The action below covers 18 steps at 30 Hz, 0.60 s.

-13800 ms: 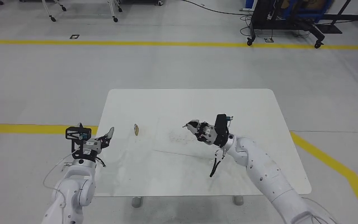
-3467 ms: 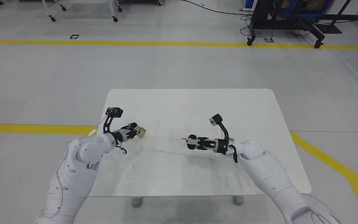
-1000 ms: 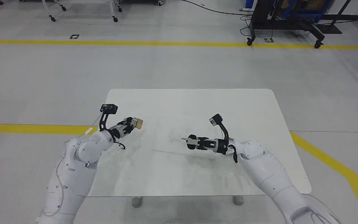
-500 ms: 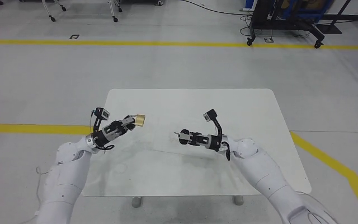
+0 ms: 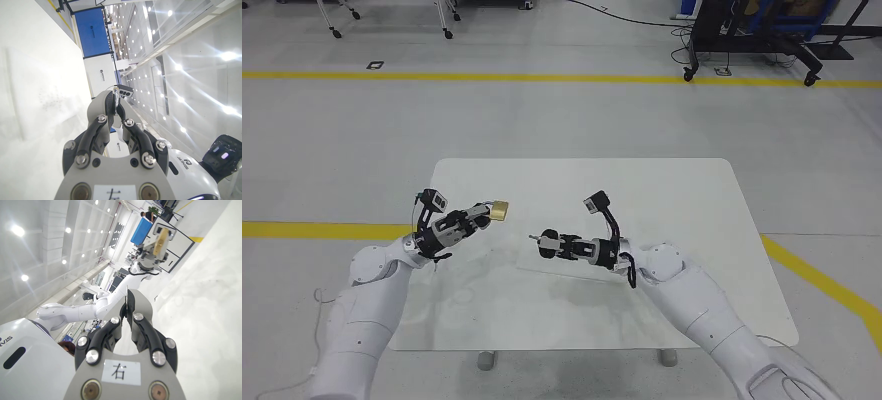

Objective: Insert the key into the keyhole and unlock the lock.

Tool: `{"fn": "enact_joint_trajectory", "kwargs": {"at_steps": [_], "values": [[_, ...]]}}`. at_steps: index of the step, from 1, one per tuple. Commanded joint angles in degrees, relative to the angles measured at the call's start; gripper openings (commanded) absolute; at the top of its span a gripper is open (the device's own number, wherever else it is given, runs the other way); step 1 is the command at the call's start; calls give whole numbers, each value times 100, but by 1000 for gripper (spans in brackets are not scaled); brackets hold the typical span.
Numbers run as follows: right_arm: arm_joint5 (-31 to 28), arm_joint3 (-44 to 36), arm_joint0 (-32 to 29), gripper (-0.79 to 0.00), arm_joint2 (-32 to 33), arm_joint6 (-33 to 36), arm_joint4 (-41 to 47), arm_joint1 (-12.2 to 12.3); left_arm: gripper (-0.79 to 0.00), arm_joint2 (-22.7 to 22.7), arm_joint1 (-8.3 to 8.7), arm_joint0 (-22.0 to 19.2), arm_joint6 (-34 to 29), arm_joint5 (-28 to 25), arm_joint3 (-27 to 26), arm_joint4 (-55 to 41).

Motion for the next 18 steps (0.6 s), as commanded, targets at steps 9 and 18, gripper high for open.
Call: {"fn": "enact_joint_trajectory", "kwargs": {"at_steps": [9,18], "values": [[-339,361,562,-785,-600,-217,346,-356,-785,272,-40,-161,-926,217,186,-340],[-665,1214,847,-785,-841,-753,438,-641,-785,363,-68,-222,-1337,427,309,-747]]}}
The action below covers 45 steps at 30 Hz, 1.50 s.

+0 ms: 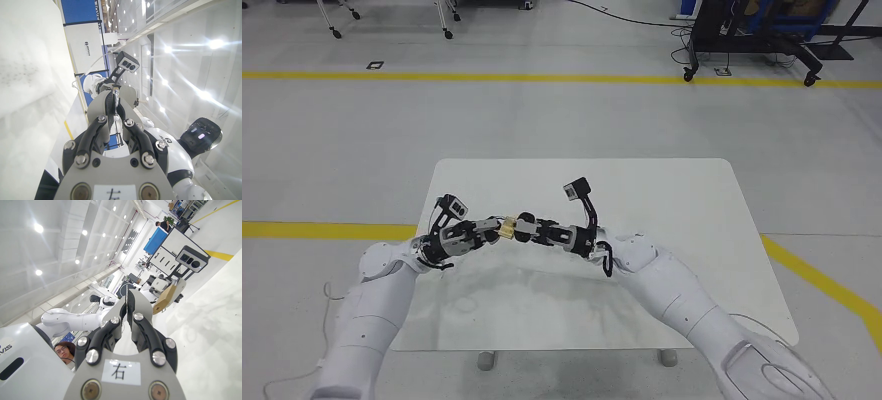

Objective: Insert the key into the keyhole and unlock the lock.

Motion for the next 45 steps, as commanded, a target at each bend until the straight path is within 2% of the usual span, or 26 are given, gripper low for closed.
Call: {"fn": "enact_joint_trajectory", "kwargs": {"at_steps": [1,8,19,23,33,36,45], "values": [[-53,152,47,-785,-42,-85,5,-56,-785,25,-4,-25,-70,12,26,-27],[-156,626,284,-785,-212,-146,192,-281,-785,133,-5,-88,-237,-7,50,71],[-302,1170,594,-785,-251,6,465,-527,-785,170,26,-143,-52,-198,77,349],[-354,1336,656,-785,-190,55,528,-568,-785,209,28,-117,-119,-161,-15,315],[-640,1349,460,-785,20,324,638,-548,-785,97,34,-149,-71,-55,180,-96],[-597,1351,421,-785,83,279,633,-544,-785,176,23,-170,-303,51,171,-140],[-519,1448,507,-785,161,358,700,-607,-785,541,64,-129,-303,184,-66,-158]]}}
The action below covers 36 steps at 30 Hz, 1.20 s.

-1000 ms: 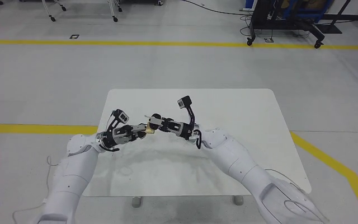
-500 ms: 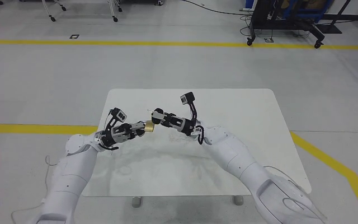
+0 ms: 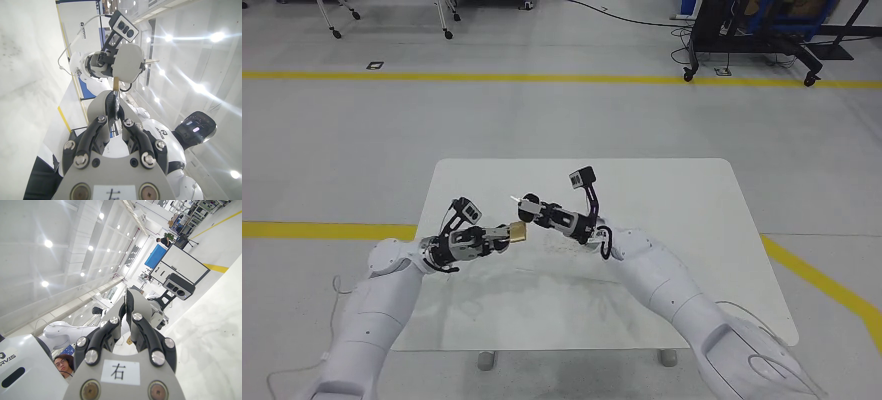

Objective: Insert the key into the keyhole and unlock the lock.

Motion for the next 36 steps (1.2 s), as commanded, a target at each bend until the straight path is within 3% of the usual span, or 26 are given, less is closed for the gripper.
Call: {"fn": "enact_joint_trajectory", "kwargs": {"at_steps": [1,8,15,20,36], "values": [[13,61,31,-785,-5,23,32,-29,-785,57,24,-1,0,-8,-29,-3],[6,289,165,-785,5,140,156,-128,-785,193,114,-40,0,-161,-61,50],[-100,534,222,-785,188,232,307,-132,-785,285,224,85,0,-161,-520,6],[157,554,217,-785,129,425,228,-174,-785,310,305,159,0,-161,-653,-30],[222,-111,-40,-785,166,820,-256,-134,-785,169,279,8,201,-362,-60,-366]]}}
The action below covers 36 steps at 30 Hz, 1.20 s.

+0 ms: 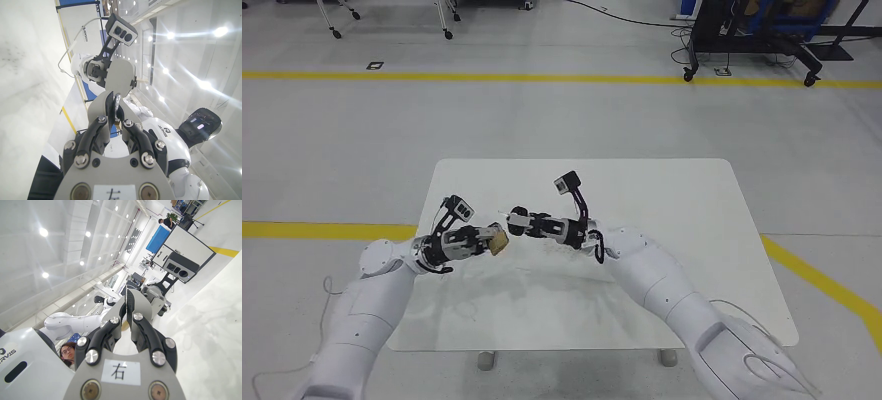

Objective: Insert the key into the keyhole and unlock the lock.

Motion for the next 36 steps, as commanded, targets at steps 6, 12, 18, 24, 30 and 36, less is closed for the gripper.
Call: {"fn": "enact_joint_trajectory", "kwargs": {"at_steps": [6,12,18,24,30,36], "values": [[134,-454,-209,-785,175,-116,-305,111,-785,-44,-27,-82,175,-129,265,-70],[153,-461,-216,-785,186,-138,-331,117,-785,-36,-3,-19,596,-101,108,297],[294,-601,-342,-785,237,-327,-504,153,-785,-72,71,118,1992,415,-390,1281],[482,-962,-669,-785,486,-438,-679,297,-785,-210,111,221,2536,661,-692,1466],[482,-962,-669,-785,486,-438,-679,297,-785,-215,107,256,2632,672,-706,1448],[1103,-1127,-895,-785,560,-940,-1164,364,-785,-147,-19,271,3267,1808,-729,390]]}}
